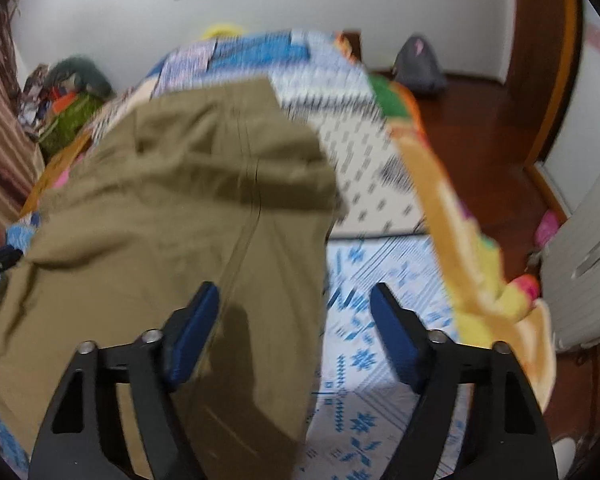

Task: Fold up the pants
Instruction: 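Lower the left gripper to the khaki pants' waistband while the right gripper reaches a leg hem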

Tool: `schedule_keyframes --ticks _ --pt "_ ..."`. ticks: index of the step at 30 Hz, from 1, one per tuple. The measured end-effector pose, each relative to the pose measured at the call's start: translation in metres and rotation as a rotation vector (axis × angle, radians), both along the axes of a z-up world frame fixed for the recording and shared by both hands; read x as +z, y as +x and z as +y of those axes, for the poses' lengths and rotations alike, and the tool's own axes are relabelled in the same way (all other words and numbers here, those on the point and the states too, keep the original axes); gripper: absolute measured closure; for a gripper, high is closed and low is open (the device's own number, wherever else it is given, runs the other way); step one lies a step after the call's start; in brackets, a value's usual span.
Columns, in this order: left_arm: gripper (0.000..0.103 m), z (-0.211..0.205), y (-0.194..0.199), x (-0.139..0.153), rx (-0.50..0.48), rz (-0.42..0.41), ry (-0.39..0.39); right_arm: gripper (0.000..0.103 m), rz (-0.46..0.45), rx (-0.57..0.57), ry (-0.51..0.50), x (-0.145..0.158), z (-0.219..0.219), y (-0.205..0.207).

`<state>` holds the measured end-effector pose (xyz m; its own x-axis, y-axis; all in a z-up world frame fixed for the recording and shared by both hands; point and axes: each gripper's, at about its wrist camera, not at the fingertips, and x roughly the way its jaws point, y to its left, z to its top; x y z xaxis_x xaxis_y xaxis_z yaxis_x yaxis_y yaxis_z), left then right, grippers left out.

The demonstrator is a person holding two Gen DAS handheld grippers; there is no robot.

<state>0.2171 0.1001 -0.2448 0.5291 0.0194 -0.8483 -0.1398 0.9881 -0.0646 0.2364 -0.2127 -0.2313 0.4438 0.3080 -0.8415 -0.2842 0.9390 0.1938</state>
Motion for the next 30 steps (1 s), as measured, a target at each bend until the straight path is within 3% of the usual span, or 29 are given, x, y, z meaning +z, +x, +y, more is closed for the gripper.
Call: schedule_keyframes --ticks 3,4,5,9,12,16,20,23,26,30 --pt "0.024 0.004 0.0 -0.004 0.011 0.006 -0.03 0.048 0.012 0.01 0.053 -0.005 -0.005 -0.002" --pt "0.024 0.006 0.0 -0.005 0.02 0.01 -0.03 0.06 0.017 0.024 0.077 -0.004 -0.006 -0.003" --pt "0.024 0.007 0.002 -0.007 0.022 0.015 -0.031 0.066 0.03 0.039 0.1 -0.004 -0.007 -0.004" --pt "0.023 0.006 0.003 -0.007 0.005 0.023 -0.003 0.085 0.011 0.071 0.014 0.002 0.0 -0.016" --pt "0.023 0.005 0.003 -0.008 -0.004 0.026 0.034 0.095 0.021 0.087 0.012 0.0 -0.001 -0.023" --pt "0.023 0.013 0.001 -0.008 0.009 0.036 0.041 0.096 0.013 0.108 0.014 0.005 0.003 -0.048" --pt "0.024 0.023 -0.003 -0.004 0.024 0.058 -0.008 0.091 -0.011 0.108 -0.027 0.012 0.005 -0.047" --pt "0.025 0.026 -0.005 0.011 0.02 0.034 0.027 0.085 -0.022 0.092 -0.021 0.023 -0.002 -0.032" --pt "0.024 0.031 -0.001 0.032 0.014 -0.018 0.06 0.069 -0.085 0.079 -0.037 0.039 -0.003 -0.011" --pt "0.025 0.041 0.026 0.05 0.026 -0.06 0.094 0.067 -0.155 0.081 -0.053 0.057 0.004 0.022"
